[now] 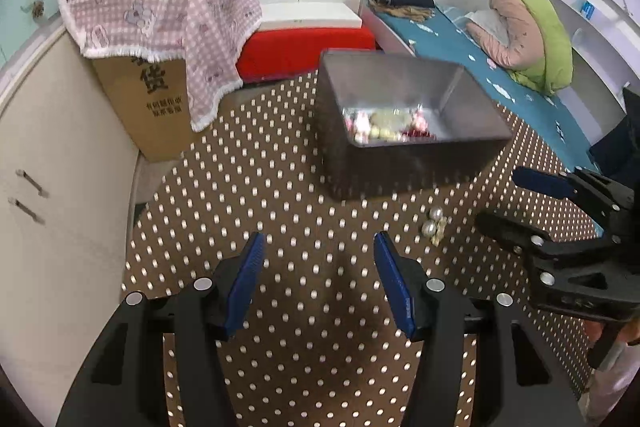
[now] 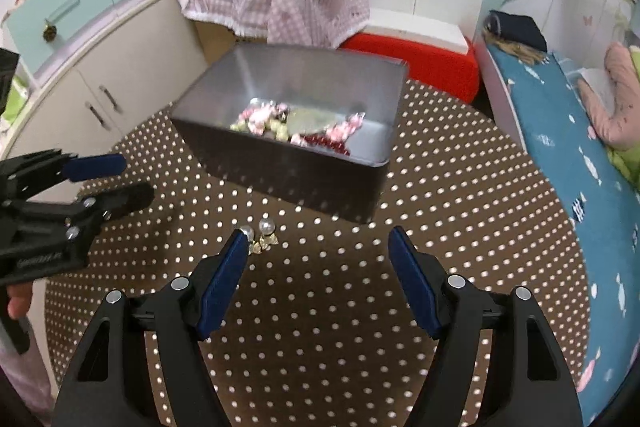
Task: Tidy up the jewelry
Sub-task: 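Withdraw both open grippers from the box toward the pearl earrings, then lower the right gripper onto a pearl earring and close it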
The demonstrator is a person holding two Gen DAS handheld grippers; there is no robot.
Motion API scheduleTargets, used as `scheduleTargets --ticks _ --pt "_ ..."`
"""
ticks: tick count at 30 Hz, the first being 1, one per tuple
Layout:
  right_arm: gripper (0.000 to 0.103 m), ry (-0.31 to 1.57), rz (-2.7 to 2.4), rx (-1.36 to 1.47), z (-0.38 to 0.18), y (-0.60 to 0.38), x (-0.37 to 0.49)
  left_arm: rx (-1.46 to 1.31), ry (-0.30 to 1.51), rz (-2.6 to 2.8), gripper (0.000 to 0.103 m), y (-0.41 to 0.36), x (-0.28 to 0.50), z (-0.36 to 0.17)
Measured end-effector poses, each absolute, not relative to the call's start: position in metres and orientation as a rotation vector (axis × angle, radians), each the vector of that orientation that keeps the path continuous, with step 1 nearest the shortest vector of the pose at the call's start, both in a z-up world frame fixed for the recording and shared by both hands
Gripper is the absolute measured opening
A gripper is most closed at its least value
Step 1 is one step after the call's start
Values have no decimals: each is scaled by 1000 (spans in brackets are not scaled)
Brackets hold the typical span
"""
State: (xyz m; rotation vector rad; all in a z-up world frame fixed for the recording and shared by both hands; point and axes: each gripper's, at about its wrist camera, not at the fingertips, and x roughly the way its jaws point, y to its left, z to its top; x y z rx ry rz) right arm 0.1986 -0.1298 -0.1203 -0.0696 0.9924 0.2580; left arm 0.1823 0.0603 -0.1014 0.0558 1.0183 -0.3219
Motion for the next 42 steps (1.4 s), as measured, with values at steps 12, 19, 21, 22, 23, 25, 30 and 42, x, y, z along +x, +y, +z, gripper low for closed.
scheduleTargets --ticks 12,19,21,22,23,25,30,42 --pt "58 1033 244 -32 -147 -112 219 41 1067 -338 54 73 180 -120" --pt "38 1028 259 3 -148 -106 222 26 1075 -369 54 68 185 -122" --pt "33 1017 238 -31 -148 -102 220 22 1076 -368 54 69 185 -122" --pt "32 1015 237 -39 -148 -103 219 18 1077 -369 54 69 185 -122" --pt "27 1013 229 -47 -149 -103 218 13 1079 -369 54 69 185 -122" --pt "23 1016 227 -40 -148 -107 216 10 1084 -362 54 71 187 -124" --pt "15 1025 227 -37 -148 -123 202 1 1094 -358 55 74 186 -128" --pt "18 1008 280 -81 -148 -117 197 4 1099 -381 55 61 183 -128"
